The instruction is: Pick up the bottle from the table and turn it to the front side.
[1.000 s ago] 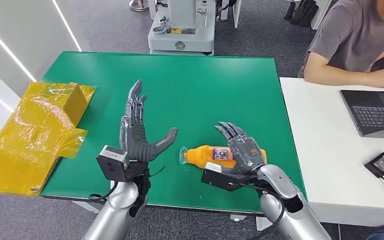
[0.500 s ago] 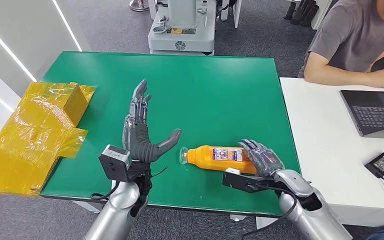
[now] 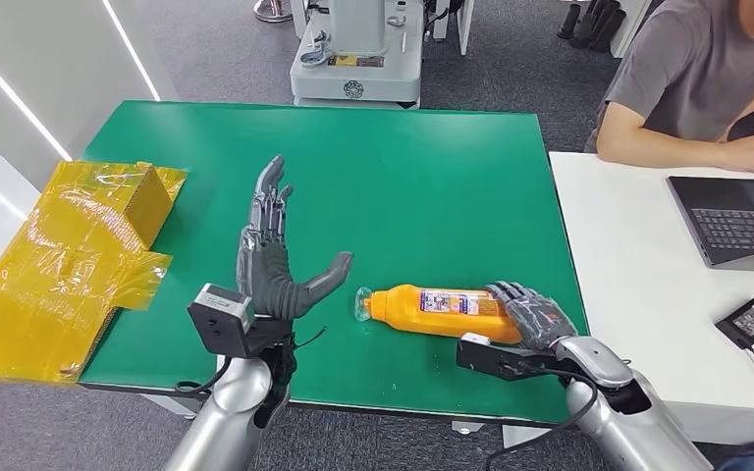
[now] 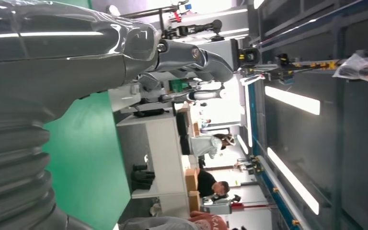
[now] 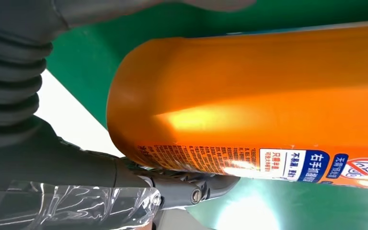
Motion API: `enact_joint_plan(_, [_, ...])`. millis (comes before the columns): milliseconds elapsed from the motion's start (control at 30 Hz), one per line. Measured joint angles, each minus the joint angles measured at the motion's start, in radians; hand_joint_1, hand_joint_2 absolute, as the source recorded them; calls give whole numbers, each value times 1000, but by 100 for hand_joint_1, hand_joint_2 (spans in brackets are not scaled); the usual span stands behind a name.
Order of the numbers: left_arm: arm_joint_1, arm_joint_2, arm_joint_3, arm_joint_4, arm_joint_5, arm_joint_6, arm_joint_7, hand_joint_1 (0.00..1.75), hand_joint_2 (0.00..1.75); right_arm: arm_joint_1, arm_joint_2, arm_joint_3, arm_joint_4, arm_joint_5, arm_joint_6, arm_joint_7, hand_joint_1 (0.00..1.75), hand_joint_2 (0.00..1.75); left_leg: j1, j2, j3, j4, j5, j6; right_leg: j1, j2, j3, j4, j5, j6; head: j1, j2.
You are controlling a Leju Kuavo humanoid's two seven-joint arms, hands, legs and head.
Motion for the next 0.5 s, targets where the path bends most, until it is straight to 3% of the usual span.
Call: enact_joint_plan(500, [16, 1, 0, -25, -5, 5, 1, 0, 175, -30, 9, 1, 55, 17, -88, -10, 0, 0, 0, -1, -1, 0, 0, 0, 0, -1, 0, 0, 0, 0, 0, 0])
